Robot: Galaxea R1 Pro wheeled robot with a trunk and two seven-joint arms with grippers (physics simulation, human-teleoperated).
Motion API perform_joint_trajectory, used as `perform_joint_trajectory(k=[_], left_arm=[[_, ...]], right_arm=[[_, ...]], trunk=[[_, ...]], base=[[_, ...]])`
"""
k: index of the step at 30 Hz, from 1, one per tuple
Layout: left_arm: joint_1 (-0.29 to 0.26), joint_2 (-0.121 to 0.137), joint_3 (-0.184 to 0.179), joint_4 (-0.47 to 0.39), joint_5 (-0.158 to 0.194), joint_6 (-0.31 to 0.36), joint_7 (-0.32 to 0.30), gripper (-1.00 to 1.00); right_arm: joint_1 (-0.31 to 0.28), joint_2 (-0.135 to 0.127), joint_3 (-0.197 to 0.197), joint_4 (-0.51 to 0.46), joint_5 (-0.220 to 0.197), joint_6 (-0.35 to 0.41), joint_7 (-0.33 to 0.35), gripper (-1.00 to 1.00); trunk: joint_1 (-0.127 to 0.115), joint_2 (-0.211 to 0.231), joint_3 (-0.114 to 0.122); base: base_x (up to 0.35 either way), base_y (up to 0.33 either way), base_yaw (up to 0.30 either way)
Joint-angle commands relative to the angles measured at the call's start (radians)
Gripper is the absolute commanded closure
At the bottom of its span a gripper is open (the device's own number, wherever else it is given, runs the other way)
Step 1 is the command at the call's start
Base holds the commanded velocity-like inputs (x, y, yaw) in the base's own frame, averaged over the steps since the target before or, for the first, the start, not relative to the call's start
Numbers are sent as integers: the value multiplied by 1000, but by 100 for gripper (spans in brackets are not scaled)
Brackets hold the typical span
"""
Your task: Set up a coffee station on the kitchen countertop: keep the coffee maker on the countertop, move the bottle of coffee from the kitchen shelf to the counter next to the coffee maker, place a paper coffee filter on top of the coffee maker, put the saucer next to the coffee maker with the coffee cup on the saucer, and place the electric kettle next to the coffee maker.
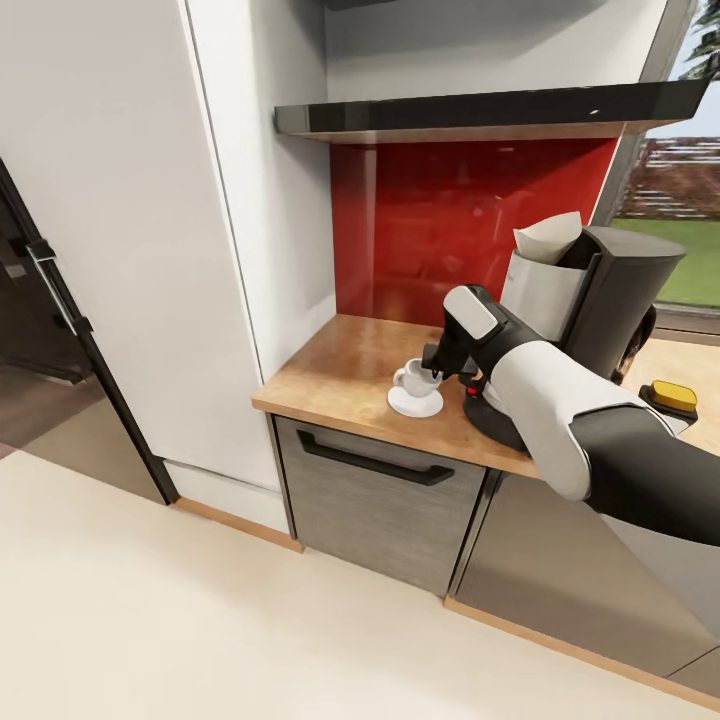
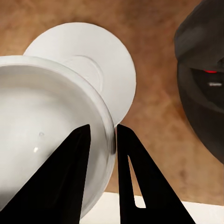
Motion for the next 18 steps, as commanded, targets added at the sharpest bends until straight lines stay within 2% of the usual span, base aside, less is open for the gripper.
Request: perform_joint_trajectory(k=[1, 18], left_arm=[[-1, 0, -3, 2, 4, -4, -3, -100], [-1, 0, -5, 2, 4, -3, -3, -100]], right_arm=[[-1, -1, 7, -1, -12, 3, -7, 100], [-1, -1, 7, -1, -13, 3, -7, 100]], trunk=[[0, -1, -1], [0, -1, -1]], base=[[5, 0, 0], [42, -10, 0]])
